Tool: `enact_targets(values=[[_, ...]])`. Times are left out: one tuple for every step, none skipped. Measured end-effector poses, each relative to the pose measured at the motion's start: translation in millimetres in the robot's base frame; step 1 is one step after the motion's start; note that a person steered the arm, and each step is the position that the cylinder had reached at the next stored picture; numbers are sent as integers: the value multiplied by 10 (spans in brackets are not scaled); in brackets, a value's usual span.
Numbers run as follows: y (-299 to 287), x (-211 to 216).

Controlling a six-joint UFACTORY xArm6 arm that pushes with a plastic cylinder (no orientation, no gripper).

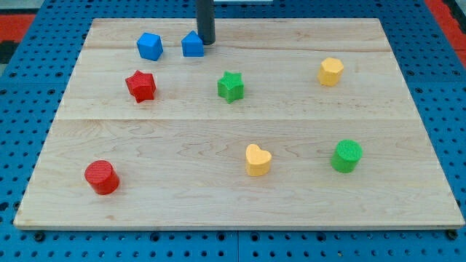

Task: Push the green star into the green circle

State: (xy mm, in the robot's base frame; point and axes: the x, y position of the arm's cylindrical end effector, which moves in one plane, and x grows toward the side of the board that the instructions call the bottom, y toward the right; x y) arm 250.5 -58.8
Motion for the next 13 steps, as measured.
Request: enact_targets(values=[[-191,2],[-379,5],[377,90],[277,529],[-45,982],[704,1159],[1006,1569],[1058,1835],[1470,1938],[1541,2265],[1440,2189],[1397,2487],[1537,2618]])
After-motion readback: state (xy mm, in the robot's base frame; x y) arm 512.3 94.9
